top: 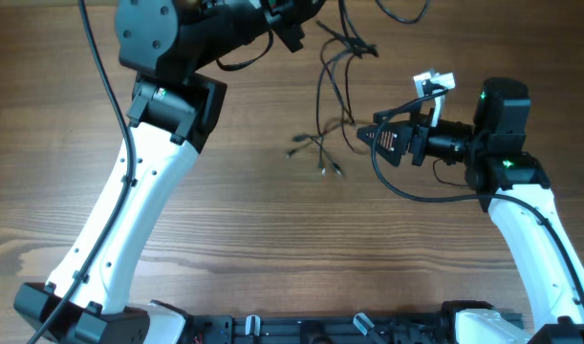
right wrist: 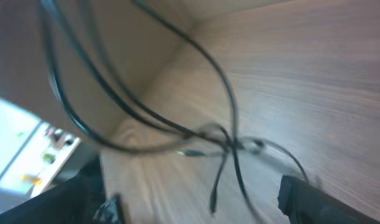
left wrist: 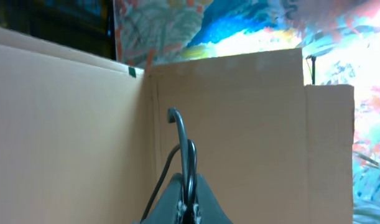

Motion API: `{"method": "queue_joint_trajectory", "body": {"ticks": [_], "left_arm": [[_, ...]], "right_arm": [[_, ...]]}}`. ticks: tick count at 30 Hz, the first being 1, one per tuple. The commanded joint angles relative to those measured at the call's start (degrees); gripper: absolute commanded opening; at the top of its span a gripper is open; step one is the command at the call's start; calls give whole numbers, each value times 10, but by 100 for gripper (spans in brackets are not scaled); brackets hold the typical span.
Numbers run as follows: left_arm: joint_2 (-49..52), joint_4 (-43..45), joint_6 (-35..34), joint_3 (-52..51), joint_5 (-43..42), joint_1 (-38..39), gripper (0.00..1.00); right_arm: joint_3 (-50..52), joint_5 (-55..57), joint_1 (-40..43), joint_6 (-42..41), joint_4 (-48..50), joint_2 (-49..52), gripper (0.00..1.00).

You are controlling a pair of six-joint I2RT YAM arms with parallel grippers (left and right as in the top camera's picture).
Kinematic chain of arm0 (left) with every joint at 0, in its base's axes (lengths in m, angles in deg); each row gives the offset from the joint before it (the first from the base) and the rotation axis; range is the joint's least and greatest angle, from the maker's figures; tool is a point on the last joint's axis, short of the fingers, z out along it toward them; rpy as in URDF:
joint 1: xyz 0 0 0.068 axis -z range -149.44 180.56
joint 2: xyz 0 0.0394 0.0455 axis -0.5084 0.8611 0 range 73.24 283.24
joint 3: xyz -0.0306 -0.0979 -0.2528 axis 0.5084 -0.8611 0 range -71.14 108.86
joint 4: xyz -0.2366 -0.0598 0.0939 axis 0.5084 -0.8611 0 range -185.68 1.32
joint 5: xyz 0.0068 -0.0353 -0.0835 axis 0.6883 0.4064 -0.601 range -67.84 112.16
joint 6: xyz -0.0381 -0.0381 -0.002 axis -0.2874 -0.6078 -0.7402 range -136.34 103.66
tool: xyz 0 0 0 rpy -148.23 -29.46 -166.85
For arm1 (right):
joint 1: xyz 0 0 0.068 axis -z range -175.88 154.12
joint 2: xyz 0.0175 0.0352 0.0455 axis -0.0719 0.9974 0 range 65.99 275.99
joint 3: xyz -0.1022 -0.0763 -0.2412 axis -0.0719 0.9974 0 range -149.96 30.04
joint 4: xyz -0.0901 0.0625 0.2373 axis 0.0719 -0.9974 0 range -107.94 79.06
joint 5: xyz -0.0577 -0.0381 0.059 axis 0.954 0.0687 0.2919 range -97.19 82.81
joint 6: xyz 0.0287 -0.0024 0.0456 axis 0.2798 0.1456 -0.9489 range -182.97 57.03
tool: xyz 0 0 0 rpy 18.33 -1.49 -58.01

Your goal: Untangle cables

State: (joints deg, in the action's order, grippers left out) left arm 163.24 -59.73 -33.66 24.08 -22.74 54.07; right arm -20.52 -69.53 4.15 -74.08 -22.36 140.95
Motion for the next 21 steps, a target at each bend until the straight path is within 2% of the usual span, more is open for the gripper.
{"method": "queue_joint_trajectory", "body": {"ticks": [1, 3, 8, 12, 15, 19, 21], "left_arm": [[-12, 21, -27, 7, 11, -2, 4], [-12, 32, -28, 7, 11, -2, 4], [-12, 48, -65, 7, 11, -2, 4], [-12, 48, -76, 7, 11, -2, 4], [-12, 47, -76, 7, 11, -2, 4], [-12, 41, -76, 7, 11, -2, 4], [-12, 41, -94, 7, 10, -1, 4]], "right_arm": [[-5, 82, -2, -28, 0, 6, 100], [-5, 87, -2, -28, 4, 6, 100], [-4, 176, -2, -43, 0, 9, 100], [-4, 182, -2, -59, -2, 28, 100], [-4, 119, -2, -53, 19, 31, 99], [-4, -82, -2, -42, 188, 30, 96], [-4, -111, -2, -77, 275, 30, 96]]}}
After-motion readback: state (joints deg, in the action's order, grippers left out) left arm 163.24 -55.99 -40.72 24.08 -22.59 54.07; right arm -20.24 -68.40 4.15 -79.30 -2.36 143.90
